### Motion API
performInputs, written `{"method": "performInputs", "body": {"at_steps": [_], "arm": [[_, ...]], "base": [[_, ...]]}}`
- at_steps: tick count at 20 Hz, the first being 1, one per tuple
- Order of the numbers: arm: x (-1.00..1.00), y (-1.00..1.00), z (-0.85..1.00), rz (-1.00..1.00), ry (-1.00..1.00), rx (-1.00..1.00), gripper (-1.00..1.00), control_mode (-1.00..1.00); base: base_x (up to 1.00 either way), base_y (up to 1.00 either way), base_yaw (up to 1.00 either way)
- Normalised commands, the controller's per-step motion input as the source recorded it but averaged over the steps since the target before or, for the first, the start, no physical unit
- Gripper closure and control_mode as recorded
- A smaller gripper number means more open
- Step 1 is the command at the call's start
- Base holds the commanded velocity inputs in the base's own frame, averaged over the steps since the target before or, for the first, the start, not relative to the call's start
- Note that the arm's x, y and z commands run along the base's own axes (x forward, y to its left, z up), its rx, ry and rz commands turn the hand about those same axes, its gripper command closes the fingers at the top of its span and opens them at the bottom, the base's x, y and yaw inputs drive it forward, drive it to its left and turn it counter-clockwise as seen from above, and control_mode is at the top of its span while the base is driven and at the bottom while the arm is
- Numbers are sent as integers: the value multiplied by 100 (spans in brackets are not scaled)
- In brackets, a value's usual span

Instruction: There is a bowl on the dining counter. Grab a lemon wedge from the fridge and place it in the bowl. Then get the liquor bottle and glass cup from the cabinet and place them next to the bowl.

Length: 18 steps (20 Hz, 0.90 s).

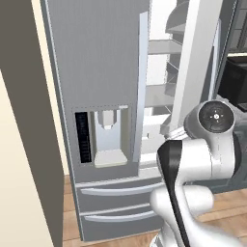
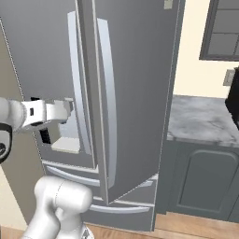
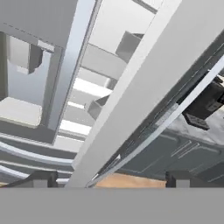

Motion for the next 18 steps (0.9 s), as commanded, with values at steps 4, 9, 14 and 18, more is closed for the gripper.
{"method": "performInputs", "body": {"at_steps": [4,9,14,18], "arm": [[7,88,11,22,4,-22,-100,-100],[63,20,3,10,4,-19,-100,-100],[85,0,18,1,0,-13,-100,-100],[86,0,29,0,3,-11,-100,-100]], "base": [[0,0,0],[0,0,0],[0,0,0],[0,0,0]]}}
